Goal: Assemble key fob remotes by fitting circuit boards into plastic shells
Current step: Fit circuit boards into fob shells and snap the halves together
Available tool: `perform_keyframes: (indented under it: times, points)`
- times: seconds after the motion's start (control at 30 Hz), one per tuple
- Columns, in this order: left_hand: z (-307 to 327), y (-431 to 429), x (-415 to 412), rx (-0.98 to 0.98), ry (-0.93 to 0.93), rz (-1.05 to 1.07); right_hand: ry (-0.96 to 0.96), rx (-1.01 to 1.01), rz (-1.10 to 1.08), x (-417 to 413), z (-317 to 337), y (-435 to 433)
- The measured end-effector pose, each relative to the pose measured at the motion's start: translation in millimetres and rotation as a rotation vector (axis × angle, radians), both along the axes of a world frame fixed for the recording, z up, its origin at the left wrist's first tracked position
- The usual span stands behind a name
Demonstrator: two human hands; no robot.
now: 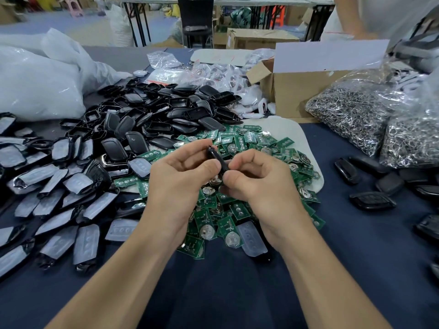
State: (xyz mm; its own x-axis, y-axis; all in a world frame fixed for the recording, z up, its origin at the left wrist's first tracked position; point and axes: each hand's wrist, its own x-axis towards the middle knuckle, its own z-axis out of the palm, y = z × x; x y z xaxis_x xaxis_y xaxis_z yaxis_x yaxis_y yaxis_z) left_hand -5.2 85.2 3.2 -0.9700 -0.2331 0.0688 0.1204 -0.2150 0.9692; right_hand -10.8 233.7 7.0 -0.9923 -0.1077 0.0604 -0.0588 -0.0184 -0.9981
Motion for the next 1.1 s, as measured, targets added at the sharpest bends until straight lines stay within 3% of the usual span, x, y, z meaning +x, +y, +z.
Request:
perform_keyframes:
  times: [0.13,0.33,0.73,0.9,1.1]
  points:
    - [-0.3,0.9,0.6,-0.205,0.078,0.057,-0.17,-0.238,0.08,0.1,1.7,2.4]
    - [1.9,3.0,4.0,-0.301,0.168,0.113,-0.305,-0.432,0.102,0.0,5.8,3.2]
    - [2.0,-0.5,3.4,-0.315,0.155,0.057,-0.351,-0.284,0.212,-0.5,12.0,10.1]
    - [3.3,0.6,2.0,-0.182,0.149,0.07,-0.39,-0.412,0.199,-0.6,12.4,8.9]
    - [4.3,-0.1,1.0,-0.358,0.138,-0.022,-0.409,-0.416,0.201,-2.0,10.1,10.8]
